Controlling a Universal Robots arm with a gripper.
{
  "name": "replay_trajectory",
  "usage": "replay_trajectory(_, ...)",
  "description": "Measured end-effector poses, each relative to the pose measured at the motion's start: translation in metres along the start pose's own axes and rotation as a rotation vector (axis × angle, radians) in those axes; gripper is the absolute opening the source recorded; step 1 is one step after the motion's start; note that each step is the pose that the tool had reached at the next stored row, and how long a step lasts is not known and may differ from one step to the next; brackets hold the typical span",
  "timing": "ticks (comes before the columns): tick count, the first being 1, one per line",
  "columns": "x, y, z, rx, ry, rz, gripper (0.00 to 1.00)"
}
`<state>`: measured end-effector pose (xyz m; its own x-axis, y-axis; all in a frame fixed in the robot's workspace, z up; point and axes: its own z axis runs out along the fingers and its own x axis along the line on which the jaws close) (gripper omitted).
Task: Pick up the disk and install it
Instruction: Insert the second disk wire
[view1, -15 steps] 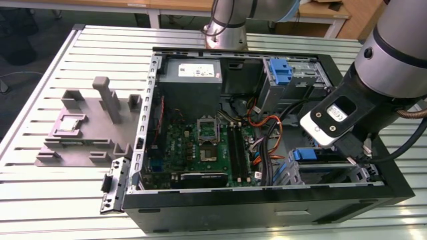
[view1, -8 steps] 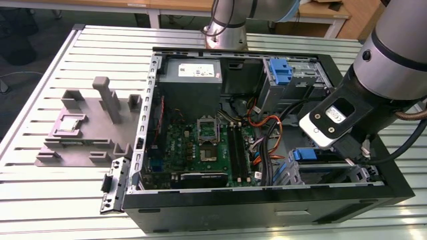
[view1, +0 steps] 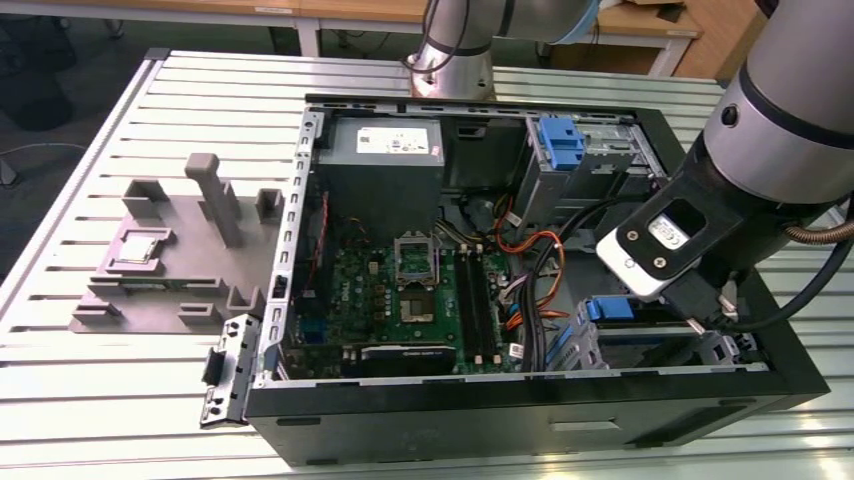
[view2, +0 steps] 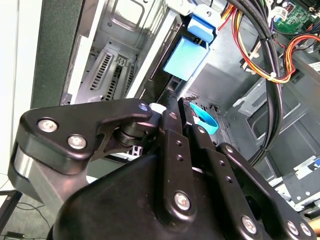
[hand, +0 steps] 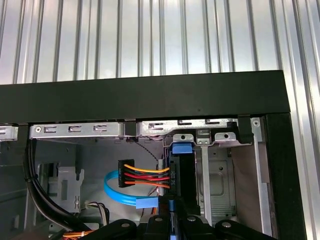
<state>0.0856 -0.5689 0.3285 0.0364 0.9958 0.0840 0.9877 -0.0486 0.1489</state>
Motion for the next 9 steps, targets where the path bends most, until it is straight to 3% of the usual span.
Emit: replay_trajectory(9,-0.0001,-0.0001,0.001,-0.0002,0.0015,0.0,0.17)
